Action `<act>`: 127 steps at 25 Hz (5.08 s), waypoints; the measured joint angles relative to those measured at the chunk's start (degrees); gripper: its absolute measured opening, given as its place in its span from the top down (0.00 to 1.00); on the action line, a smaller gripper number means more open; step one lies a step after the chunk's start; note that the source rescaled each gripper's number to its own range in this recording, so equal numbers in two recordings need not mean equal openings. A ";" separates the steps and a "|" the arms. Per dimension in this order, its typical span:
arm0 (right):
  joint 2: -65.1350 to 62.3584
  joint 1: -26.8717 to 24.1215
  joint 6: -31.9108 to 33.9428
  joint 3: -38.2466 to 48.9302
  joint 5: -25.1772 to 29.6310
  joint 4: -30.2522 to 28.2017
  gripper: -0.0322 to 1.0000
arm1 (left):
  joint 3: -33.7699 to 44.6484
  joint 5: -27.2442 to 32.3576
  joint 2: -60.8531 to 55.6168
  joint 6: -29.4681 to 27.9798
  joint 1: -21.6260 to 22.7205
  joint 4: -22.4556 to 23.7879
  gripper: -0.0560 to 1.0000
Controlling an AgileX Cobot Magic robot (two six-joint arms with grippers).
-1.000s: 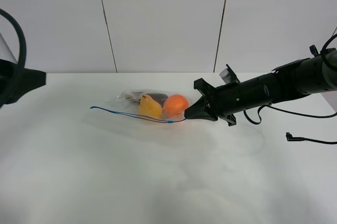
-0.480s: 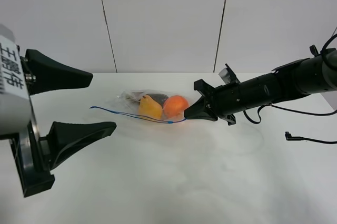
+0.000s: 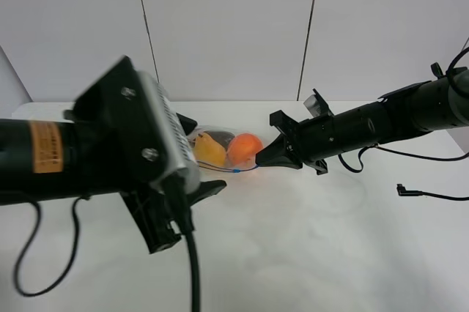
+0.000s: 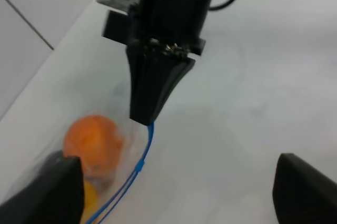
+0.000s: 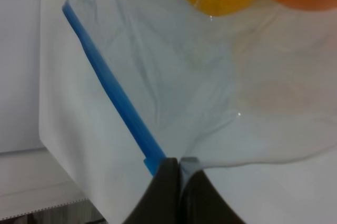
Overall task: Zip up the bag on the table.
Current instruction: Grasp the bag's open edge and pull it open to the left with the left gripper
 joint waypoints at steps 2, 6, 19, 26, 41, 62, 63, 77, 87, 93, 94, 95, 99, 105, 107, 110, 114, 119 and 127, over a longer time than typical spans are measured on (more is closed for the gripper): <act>0.00 0.00 0.00 0.00 0.91 0.00 0.97 | 0.00 -2.76 4.46 1.87 0.00 0.00 0.13; 0.00 0.00 0.00 0.00 2.35 0.00 0.97 | 0.00 -6.65 12.16 4.94 0.32 0.20 0.20; 0.00 0.00 0.00 0.00 3.68 0.00 0.97 | 0.00 -13.16 20.32 6.73 11.03 1.01 0.21; 0.00 0.00 0.00 0.00 3.68 0.00 0.97 | 0.00 -14.41 24.89 6.73 11.03 1.45 0.21; 0.00 0.00 0.00 -0.06 3.58 0.00 0.97 | -2.47 -16.78 25.57 6.73 8.88 1.45 0.21; 0.00 0.00 -0.04 -0.06 3.58 -0.93 0.97 | -5.07 -18.38 33.83 6.48 8.38 1.45 0.21; 0.00 0.00 -0.04 -0.06 3.58 -0.98 0.97 | -5.07 -18.52 33.83 6.48 8.38 1.45 0.21; 0.00 0.00 -0.04 -0.06 3.58 -1.06 0.97 | -5.07 -20.80 33.83 6.71 8.38 1.64 0.46; 0.00 0.00 -0.04 -0.06 3.58 -1.06 0.97 | -5.07 -21.66 33.83 6.71 8.38 2.70 0.75; 0.00 0.00 -0.04 -0.06 3.58 -1.11 0.97 | -5.07 -20.61 33.83 6.71 8.38 3.36 0.87; 0.00 0.00 -0.04 -0.06 3.58 -1.10 0.97 | -5.07 -20.47 33.83 6.71 8.38 3.36 0.91; 0.00 0.00 -0.04 -0.06 3.58 -1.10 0.97 | -5.07 -20.34 33.83 6.71 8.38 3.43 0.93; 0.00 0.00 -0.04 -0.06 3.58 -1.10 0.97 | -5.07 -20.25 33.83 6.77 8.38 3.50 0.95; 0.00 0.00 -0.04 -0.06 3.63 -1.10 0.97 | -5.18 -19.18 33.83 9.17 8.44 3.55 0.95; 0.00 0.00 -0.04 -0.06 3.63 -1.17 0.97 | -5.29 -18.43 33.83 10.82 8.80 3.55 0.95; 0.00 0.00 -0.04 -0.06 3.51 -1.17 0.97 | -5.29 -16.81 33.83 11.76 10.42 3.57 0.95; 0.00 0.00 -0.04 -0.06 3.39 -1.12 0.97 | -5.29 -14.43 33.83 12.10 14.17 3.57 0.95; 0.00 0.00 -0.04 -0.06 3.39 -0.87 0.97 | -5.29 -13.66 33.83 13.79 19.35 3.75 0.95; 0.00 0.00 -0.04 -0.06 3.44 -0.45 0.97 | -5.29 -10.12 33.83 18.54 28.86 3.75 0.95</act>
